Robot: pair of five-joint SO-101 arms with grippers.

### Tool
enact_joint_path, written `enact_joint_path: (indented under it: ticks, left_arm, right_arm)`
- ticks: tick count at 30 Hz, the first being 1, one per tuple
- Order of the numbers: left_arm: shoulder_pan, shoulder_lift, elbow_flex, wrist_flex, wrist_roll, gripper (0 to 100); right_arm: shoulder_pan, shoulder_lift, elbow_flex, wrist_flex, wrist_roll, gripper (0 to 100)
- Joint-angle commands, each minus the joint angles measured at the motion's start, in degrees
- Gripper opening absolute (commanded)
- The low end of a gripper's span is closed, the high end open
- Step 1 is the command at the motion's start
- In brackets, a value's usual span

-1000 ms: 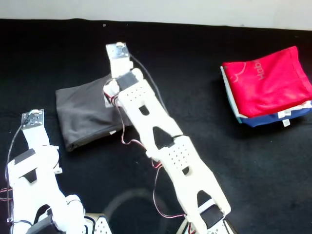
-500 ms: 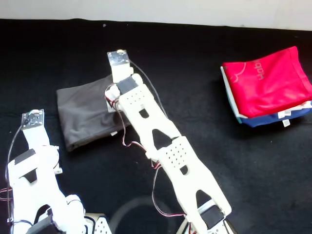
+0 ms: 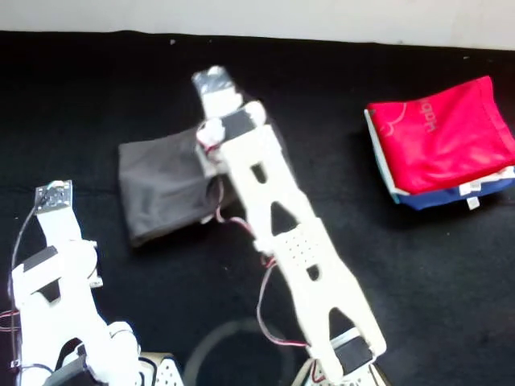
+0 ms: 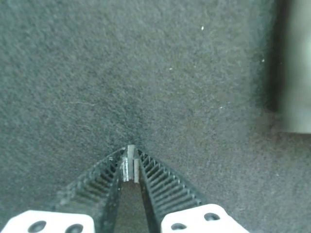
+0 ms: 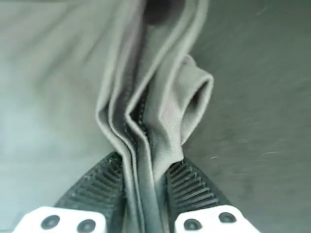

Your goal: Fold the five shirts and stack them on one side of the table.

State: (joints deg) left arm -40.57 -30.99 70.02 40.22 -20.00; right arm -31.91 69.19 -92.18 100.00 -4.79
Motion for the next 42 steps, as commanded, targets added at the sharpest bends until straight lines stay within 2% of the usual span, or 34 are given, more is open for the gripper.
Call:
enact_joint_path:
  ticks: [1,4,14,19,27,39,42]
  left_arm:
    - [0.1,-0.9,0.1,-0.9,-0.6,1]
    - [0.1,-0.9,0.1,-1.0,-0.6,1]
    - [0.1,-0.9,0.1,-1.0,-0.6,1]
    - [0.1,-0.9,0.1,-1.0,-0.6,1]
    - [0.1,-0.9,0.1,-1.0,-0.6,1]
    - [0.1,-0.9,0.1,-1.0,-0.6,1]
    - [0.1,-0.9,0.1,-1.0,-0.6,1]
  right_arm:
    - [6.1,-2.4,-5.6,1.3,2.3,0.5]
    - [10.9,-8.3,-2.8,1.3,2.9,0.5]
    - [21.0,-43.0,32.4,1.2,22.2,0.5]
    - [27.0,-55.5,41.7,0.9,30.2,0.5]
    - [37.1,-58.9,41.6,0.7,39.6,0.5]
    - [50.2,-57.0,42.2,-13.5,40.8,0.5]
    - [52.2,-52.4,41.8,-14.8,45.3,0.5]
